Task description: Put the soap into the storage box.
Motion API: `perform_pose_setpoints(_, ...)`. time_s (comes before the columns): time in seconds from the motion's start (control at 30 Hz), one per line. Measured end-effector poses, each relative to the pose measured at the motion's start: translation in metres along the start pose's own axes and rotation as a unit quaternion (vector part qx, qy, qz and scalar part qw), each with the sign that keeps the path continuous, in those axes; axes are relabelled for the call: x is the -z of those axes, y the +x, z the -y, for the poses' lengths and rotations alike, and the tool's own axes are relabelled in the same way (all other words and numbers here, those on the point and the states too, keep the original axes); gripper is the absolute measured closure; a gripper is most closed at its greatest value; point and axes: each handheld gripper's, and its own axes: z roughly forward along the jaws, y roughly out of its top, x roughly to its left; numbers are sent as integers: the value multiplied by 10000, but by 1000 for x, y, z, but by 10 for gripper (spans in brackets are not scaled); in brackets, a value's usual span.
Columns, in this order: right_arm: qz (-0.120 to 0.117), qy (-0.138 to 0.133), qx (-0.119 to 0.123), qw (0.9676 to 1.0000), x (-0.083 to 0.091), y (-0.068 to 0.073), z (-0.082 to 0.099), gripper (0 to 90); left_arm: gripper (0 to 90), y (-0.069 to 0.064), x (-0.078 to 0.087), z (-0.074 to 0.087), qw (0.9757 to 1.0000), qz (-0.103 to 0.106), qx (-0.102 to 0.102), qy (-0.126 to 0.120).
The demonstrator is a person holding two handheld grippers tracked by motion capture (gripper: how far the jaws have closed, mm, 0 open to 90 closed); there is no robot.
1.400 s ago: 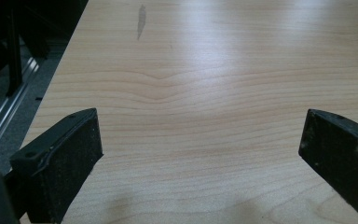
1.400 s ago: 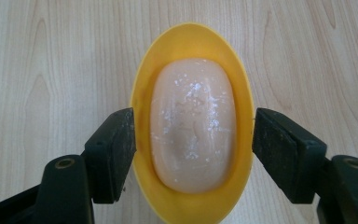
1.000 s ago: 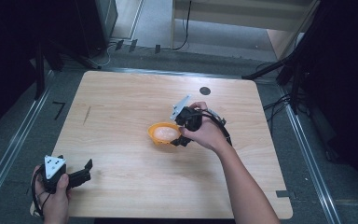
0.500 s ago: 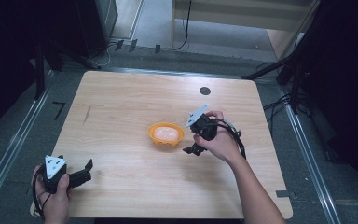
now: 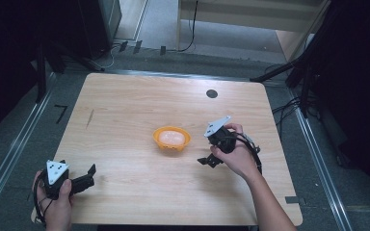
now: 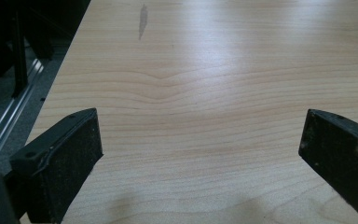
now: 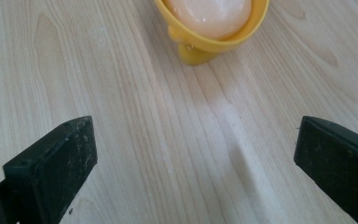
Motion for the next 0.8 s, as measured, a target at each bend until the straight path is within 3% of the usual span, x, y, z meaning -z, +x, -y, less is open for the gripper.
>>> perform_pose_setpoints(0.27,144,-67,-171,9997,4,3,17,0,0,0,0,0,10000,-8,0,6)
perform_pose_setpoints(0.5,235,-282,-403,9985,12,7,31,0,0,0,0,0,10000,-8,9,-4)
perform_pose_setpoints(0.6,677,-313,-368,9965,14,13,38,0,0,0,0,0,10000,-17,-5,1)
perform_pose_setpoints(0.7,546,-354,-512,9966,15,14,45,0,0,-1,0,0,10000,-40,-20,6)
perform_pose_setpoints(0.8,567,-386,-586,9959,17,15,52,0,0,-1,0,0,10000,-42,-17,11)
